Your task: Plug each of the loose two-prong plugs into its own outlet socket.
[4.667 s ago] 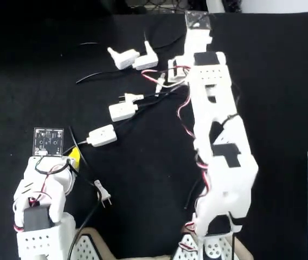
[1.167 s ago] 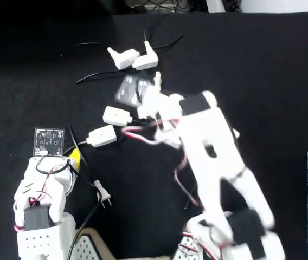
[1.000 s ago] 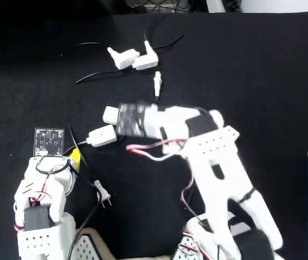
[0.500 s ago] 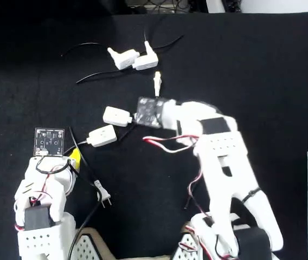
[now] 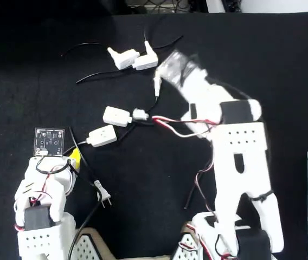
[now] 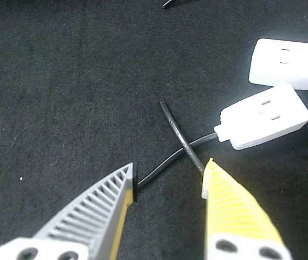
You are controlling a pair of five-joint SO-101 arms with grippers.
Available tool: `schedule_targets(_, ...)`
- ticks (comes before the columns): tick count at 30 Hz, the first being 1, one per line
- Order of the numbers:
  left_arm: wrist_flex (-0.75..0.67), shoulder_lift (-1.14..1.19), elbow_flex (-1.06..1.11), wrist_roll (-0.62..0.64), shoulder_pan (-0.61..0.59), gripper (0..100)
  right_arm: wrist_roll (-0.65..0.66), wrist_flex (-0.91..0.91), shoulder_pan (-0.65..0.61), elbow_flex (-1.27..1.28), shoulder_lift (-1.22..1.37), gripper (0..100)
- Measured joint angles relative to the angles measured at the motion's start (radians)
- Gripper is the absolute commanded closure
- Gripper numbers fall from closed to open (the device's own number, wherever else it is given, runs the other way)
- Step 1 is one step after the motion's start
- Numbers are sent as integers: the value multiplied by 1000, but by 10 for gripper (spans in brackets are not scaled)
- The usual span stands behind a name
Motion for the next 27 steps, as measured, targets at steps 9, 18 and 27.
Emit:
schedule_targets(9, 0, 0, 0, 0, 0, 787, -272, 25, -5, -78, 0, 790)
schedule_targets(18, 0, 0, 0, 0, 0, 787, -560, -565, -114, 299, 69, 790)
schedule_targets(27, 0, 0, 0, 0, 0, 788, -733, -1019, -130, 282, 465, 790)
